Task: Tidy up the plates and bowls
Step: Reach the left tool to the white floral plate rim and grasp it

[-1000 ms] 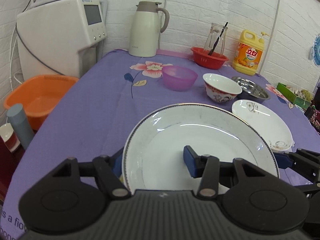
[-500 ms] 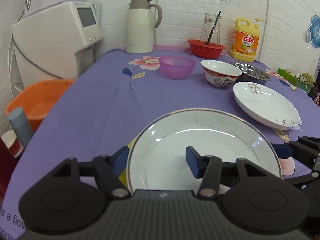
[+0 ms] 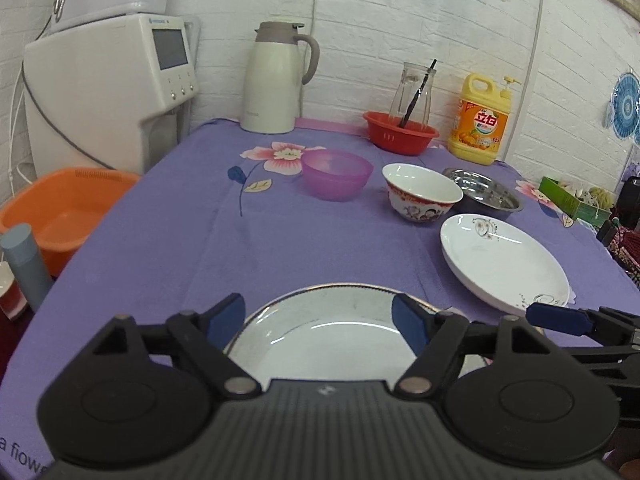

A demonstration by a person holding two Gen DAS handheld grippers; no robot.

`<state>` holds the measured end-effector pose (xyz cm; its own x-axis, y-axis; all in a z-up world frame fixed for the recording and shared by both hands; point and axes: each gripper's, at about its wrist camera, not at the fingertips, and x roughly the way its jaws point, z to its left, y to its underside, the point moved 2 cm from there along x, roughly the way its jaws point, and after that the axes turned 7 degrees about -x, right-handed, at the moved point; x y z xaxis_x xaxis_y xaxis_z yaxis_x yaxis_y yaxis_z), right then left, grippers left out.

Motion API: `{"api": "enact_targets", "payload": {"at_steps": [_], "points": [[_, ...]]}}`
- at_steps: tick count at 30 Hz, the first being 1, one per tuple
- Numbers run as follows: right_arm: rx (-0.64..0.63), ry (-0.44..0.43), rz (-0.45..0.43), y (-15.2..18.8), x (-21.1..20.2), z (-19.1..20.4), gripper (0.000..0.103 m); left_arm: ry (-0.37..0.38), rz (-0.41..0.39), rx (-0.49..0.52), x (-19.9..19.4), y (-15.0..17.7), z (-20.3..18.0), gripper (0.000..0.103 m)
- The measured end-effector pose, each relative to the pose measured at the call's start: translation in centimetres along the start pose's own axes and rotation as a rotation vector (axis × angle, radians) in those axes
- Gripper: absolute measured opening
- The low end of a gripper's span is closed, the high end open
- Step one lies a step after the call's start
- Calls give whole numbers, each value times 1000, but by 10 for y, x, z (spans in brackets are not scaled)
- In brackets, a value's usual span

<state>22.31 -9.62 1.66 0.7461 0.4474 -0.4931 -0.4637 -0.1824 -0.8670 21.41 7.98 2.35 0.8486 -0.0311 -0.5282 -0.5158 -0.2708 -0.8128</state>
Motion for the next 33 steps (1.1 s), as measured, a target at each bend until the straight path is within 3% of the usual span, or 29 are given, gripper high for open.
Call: {"api": "enact_targets", "payload": {"at_steps": [8, 10, 14, 20, 28, 33], "points": [[-33, 150, -128, -37, -7, -93, 103, 9, 28, 2, 19, -12, -34, 75], [-50, 198, -121, -49, 5, -123, 103, -9, 28, 9, 24, -15, -44, 75], [-9, 163, -90, -49, 29, -164, 103, -33, 40, 15, 40, -24, -63, 75], [71, 90, -18, -26, 42, -182, 103, -20, 83, 51, 79, -39, -98, 75], [79, 80, 16, -22, 45, -187, 103, -1, 137, 49, 110, -39, -119, 75], [54, 68, 65, -18, 54, -183, 103, 38, 201, -15, 127, -39, -121, 75]]}}
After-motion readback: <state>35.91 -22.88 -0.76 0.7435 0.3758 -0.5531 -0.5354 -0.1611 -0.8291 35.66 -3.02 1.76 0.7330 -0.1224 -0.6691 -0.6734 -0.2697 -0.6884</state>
